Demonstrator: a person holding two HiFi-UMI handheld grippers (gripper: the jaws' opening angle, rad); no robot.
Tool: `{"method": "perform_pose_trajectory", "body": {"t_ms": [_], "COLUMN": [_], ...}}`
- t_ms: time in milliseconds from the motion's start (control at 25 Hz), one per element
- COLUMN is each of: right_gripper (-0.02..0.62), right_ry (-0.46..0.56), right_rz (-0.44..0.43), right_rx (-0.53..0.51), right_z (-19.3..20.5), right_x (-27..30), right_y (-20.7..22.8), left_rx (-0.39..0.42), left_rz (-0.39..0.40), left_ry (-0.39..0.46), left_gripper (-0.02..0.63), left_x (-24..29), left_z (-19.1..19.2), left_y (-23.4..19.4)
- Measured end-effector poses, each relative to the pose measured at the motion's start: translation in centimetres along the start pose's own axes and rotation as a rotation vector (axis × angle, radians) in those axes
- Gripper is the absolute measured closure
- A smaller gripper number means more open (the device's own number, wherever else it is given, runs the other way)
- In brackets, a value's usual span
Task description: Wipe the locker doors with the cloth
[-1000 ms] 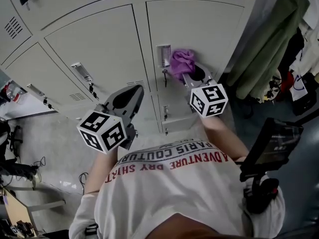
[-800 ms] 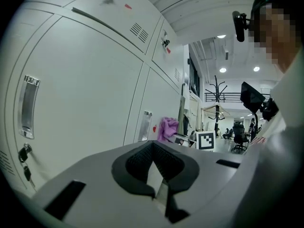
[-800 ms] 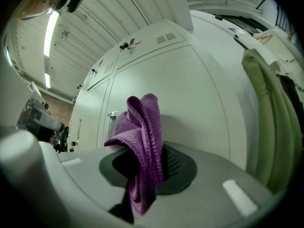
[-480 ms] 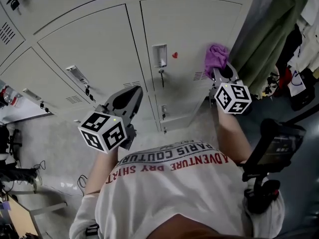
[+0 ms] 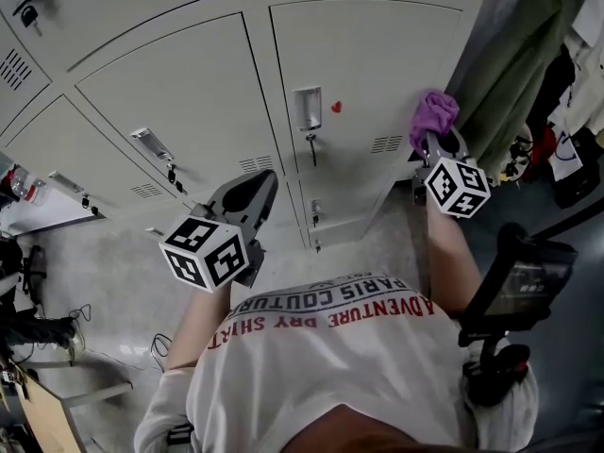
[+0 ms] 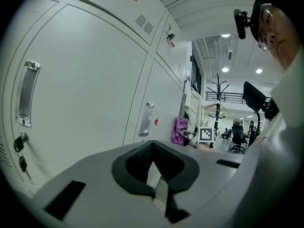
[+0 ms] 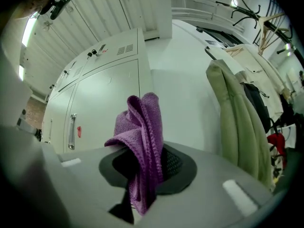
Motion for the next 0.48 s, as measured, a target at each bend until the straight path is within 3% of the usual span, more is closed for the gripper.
{"method": "perform_pose_trajectory", "body": {"t_ms": [160, 280, 480], "right_gripper": [0.525, 0.525, 0.525], "right_ry": [0.029, 0.071, 0.09], "right_rz": [-0.048, -0.178, -0.405], "right_rx": [0.046, 0.081, 0.047], "right_z": [-0.2, -0.4, 0.3], "right_x": [-0.9, -1.7, -2.3], "right_y": [-1.5, -5.0, -13.0], "left_rx": [-0.01, -0.016, -0.011], "left_rz": [0.005, 0.011, 0.022], "left_ry": [-0.02, -0.02, -0.025], "left_gripper": [0.604, 0.603, 0.604], "left_x": [-0.5, -0.9, -2.0], "left_z": [0.7, 0.8, 1.3], "left_y": [0.0, 0.2, 0.6]}}
Point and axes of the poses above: the fingertips, and each gripper's own axes: x forward along the fingers, y to its right, z out of its underside, the point moved 10 cm from there along -x, backward along the fingers, and after that the axes turned 4 degrees about -z, right-handed, at the moved point
